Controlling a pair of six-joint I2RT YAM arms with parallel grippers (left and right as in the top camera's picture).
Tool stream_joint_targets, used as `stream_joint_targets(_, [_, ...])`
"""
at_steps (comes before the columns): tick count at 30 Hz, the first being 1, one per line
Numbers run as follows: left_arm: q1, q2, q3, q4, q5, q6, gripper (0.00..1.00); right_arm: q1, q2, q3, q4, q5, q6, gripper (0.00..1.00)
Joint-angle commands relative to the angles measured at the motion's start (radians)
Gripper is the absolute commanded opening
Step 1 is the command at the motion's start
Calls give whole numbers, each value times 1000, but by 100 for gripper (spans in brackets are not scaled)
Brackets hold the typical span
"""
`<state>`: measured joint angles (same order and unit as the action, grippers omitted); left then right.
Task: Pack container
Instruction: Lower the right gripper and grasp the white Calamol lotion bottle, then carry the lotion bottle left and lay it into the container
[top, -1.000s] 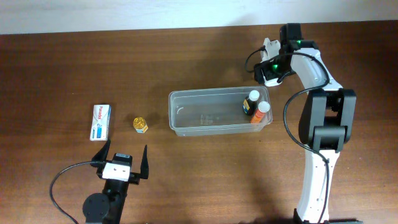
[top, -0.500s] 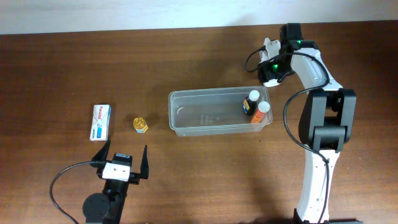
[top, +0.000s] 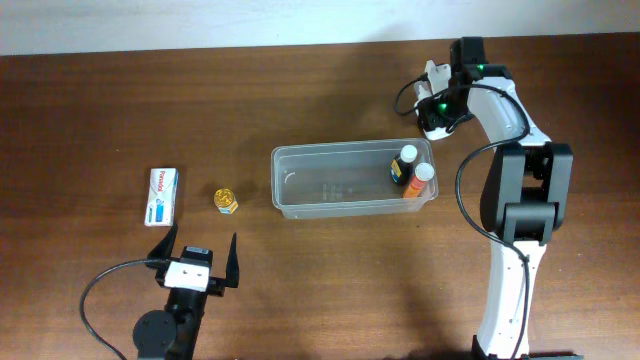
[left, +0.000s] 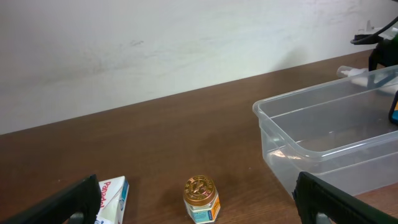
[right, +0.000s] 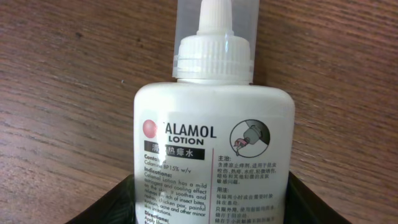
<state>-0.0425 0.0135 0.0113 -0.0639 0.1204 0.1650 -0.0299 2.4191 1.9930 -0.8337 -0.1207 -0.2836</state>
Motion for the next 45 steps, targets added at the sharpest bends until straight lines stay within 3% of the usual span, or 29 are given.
stream_joint_targets(1, [6, -8, -2, -5, 4, 13, 99, 3, 16, 4, -7, 47, 11, 53])
stream_joint_targets(16, [6, -8, -2, -5, 4, 13, 99, 3, -50, 13, -9, 43, 37, 48])
stream_joint_targets(31, [6, -8, -2, -5, 4, 13, 99, 3, -57, 180, -160, 17, 64, 45])
stream_joint_targets(45, [6, -8, -2, -5, 4, 13, 99, 4, -59, 691, -605, -103, 80, 46])
